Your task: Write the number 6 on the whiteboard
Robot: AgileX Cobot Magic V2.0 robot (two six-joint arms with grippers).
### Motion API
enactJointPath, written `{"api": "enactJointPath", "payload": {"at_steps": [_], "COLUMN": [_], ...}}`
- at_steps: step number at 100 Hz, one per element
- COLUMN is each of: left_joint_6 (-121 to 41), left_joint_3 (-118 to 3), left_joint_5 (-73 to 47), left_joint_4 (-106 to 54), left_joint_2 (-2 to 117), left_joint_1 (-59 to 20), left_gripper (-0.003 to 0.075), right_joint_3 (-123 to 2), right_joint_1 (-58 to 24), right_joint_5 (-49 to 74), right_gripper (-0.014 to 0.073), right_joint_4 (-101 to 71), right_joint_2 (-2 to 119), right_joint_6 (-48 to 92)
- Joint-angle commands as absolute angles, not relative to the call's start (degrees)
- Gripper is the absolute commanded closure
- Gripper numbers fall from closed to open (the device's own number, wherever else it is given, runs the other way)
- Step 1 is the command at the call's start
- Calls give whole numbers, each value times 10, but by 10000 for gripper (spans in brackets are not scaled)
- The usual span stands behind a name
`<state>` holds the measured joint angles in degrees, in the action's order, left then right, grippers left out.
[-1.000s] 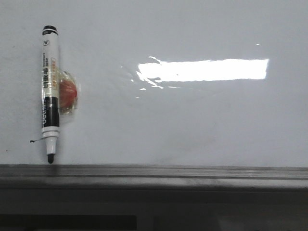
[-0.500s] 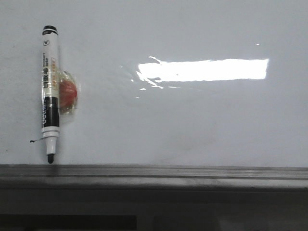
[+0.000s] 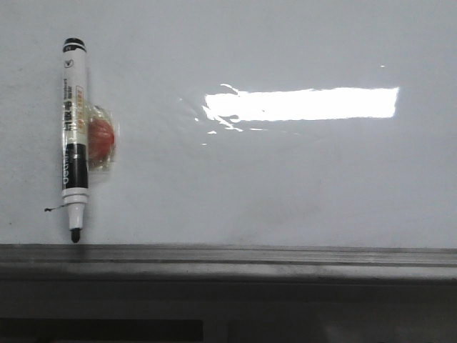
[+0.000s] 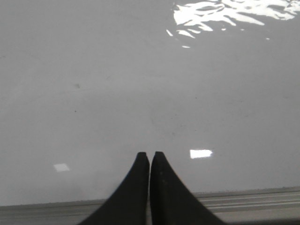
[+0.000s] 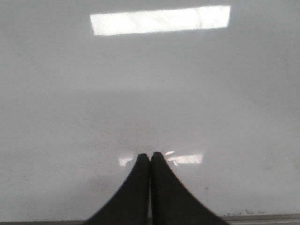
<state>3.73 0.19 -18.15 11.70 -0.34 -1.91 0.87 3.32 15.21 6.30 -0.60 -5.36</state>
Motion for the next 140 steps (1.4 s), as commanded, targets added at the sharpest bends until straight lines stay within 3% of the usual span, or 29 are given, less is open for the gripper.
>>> {"api": "enactJointPath", "payload": {"at_steps": [1, 68, 96, 120, 125, 130, 140], "left_joint_6": [43, 43, 43, 43, 43, 43, 43], "left_joint_3": [28, 19, -80, -157, -165, -166, -166], "left_joint_5": [-119, -40, -131, -138, -134, -125, -90], "left_joint_4": [134, 102, 47, 49, 49, 49, 49], "left_joint_2": [-21, -21, 25, 99, 107, 113, 119], "left_joint_1": [-17, -17, -17, -17, -17, -17, -17], "left_gripper": [739, 739, 740, 737, 711, 636, 400], "right_joint_3": [23, 17, -62, -135, -139, -139, -139], "right_joint_1": [31, 31, 31, 31, 31, 31, 31], "right_joint_5": [88, 75, 135, 189, 186, 185, 192], "right_gripper": [647, 647, 647, 647, 647, 647, 647], "right_joint_4": [51, -11, -67, -72, -72, -72, -72], "right_joint_2": [-17, -17, 20, 108, 115, 116, 116], "right_joint_6": [-49, -49, -49, -49, -49, -49, -49]}}
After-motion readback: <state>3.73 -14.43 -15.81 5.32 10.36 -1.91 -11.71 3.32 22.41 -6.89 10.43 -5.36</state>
